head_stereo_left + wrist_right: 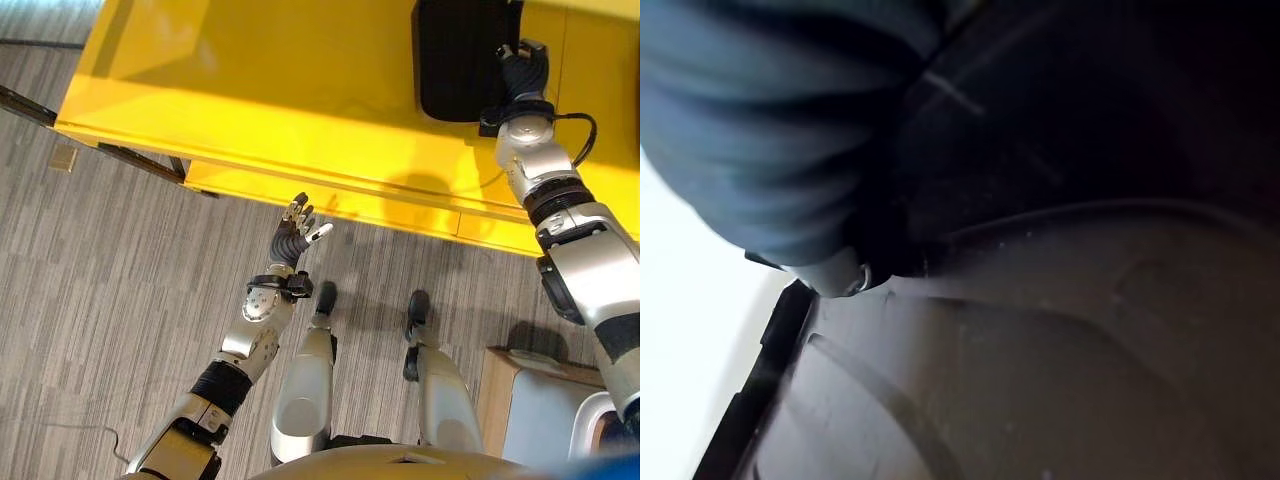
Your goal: Move parts from the plastic box to the shelf.
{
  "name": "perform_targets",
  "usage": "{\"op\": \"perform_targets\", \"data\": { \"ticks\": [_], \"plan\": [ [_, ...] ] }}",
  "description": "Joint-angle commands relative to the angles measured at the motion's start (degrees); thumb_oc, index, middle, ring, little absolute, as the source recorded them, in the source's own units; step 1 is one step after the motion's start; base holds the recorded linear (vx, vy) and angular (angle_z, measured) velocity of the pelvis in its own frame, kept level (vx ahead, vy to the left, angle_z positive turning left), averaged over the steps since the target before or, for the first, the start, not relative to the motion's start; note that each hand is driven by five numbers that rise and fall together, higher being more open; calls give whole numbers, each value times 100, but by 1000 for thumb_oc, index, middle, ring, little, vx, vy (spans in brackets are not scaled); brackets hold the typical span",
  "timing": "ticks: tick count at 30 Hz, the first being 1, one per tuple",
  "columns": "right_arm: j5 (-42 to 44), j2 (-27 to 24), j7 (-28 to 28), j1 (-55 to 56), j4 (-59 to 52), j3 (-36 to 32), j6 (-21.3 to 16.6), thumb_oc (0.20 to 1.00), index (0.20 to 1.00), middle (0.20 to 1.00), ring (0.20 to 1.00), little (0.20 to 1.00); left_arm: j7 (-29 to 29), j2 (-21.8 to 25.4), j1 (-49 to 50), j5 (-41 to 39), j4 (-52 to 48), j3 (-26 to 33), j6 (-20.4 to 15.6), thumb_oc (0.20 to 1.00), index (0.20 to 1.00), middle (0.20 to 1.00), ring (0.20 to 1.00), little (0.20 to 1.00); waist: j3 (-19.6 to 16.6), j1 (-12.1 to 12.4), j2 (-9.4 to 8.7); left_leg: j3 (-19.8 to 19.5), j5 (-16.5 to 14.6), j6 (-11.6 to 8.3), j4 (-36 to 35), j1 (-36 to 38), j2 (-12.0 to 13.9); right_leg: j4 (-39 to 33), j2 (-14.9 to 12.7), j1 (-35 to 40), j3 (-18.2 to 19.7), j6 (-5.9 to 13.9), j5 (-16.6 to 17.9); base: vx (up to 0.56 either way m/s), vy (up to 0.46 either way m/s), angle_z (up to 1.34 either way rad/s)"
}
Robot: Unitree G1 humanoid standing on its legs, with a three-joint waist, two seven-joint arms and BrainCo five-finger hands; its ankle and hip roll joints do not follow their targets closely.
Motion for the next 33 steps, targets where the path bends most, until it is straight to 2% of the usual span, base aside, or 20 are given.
{"op": "perform_targets", "data": {
  "ticks": [1, 3, 11, 20, 33],
  "plan": [
    [45, -552, 78, -746, 141, 357, -210, 200, 200, 200, 200, 200, -112, 150, 74, -62, -686, -258, -177, 1000, 1000, 1000, 1000, 1000, -163, 77, 8, 330, -455, -31, 461, -23, 197, 1169, -688, -406, -95, 450, -462, -9, 16, -3],
    [98, -672, 162, -908, 544, 477, -130, 200, 200, 200, 200, 200, -130, 162, 22, -61, -700, -335, -172, 1000, 1000, 1000, 1000, 1000, -115, 93, 29, 339, -477, -22, 550, -132, 178, 1229, -690, -501, -97, 446, -488, 0, 0, 0],
    [-22, -782, 234, -829, 949, 579, -46, 200, 200, 200, 200, 200, -60, 161, -129, -35, -701, -382, -182, 1000, 1000, 1000, 1000, 1000, -21, 158, 81, 316, -559, 7, 619, -195, 139, 1266, -695, -525, -136, 437, -552, 14, 3, 0],
    [153, -796, 178, -757, 1227, 323, -28, 200, 200, 200, 200, 200, 16, 141, -210, -67, -671, -435, -219, 1000, 1000, 1000, 1000, 1000, 26, 177, 124, 307, -595, 26, 641, -231, 94, 1268, -716, -537, -181, 432, -574, 0, 0, 0],
    [849, -682, 19, -922, 1478, -96, -77, 200, 200, 200, 200, 200, 77, 189, -149, -138, -749, -478, -213, 1000, 1000, 1000, 1000, 1000, -7, 252, 156, 261, -626, 36, 643, -280, 58, 1213, -707, -506, -237, 420, -605, 3, 0, 0]
  ]
}}
